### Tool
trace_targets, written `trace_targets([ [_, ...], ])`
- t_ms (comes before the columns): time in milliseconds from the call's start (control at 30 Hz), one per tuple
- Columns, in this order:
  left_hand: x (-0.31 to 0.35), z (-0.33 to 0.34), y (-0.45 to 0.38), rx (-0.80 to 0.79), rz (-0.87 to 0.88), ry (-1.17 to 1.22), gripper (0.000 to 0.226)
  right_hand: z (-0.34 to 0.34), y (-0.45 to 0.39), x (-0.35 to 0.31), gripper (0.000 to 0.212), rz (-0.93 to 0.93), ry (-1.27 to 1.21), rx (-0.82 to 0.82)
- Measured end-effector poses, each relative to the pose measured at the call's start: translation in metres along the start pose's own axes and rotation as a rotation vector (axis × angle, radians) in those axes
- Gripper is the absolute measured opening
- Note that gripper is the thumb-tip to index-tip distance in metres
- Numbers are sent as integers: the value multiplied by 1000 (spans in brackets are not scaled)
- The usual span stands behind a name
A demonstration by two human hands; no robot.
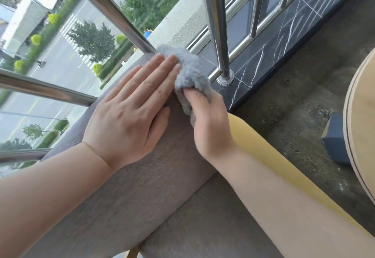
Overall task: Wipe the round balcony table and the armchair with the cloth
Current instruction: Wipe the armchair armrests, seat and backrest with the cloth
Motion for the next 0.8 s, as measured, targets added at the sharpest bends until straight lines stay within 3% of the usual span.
trace_targets([
  [67,0,0,1,0,-8,13,49,6,24,-2,31,-170,124,74],
  [133,-3,-2,2,11,-8,-19,49,-9,57,46,43,-114,411,204],
  [167,-2,-2,2,19,-6,-36,49,-21,73,73,49,2,446,291],
  [233,-2,-1,1,29,-16,-48,48,-30,89,88,56,139,297,469],
  [267,-3,-1,1,33,-28,-47,48,-21,83,72,56,82,239,494],
  [367,-8,-5,5,71,-102,-23,50,25,56,3,50,-316,383,410],
  [433,-13,-10,8,116,-191,-34,50,41,60,0,56,-462,534,376],
  [500,-13,-12,14,173,-299,-70,49,24,75,45,56,-319,547,401],
  [567,-6,-10,27,234,-433,-92,50,-5,95,87,60,-11,319,523],
  [600,2,-6,39,245,-482,-112,51,-7,99,87,62,57,262,573],
  [733,20,27,103,180,-460,-216,54,28,89,57,62,-248,489,418],
  [800,16,43,138,127,-430,-266,56,13,103,97,61,-213,549,424],
])
Point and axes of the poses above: each hand's wrist, its own y-axis away from the middle knuckle, its own z-axis out of the palm, x = y × z, the point moved 10 cm from there along -y, towards the middle knuckle, and after that the axes turned 5 degrees about -z, right-handed, at the moved point
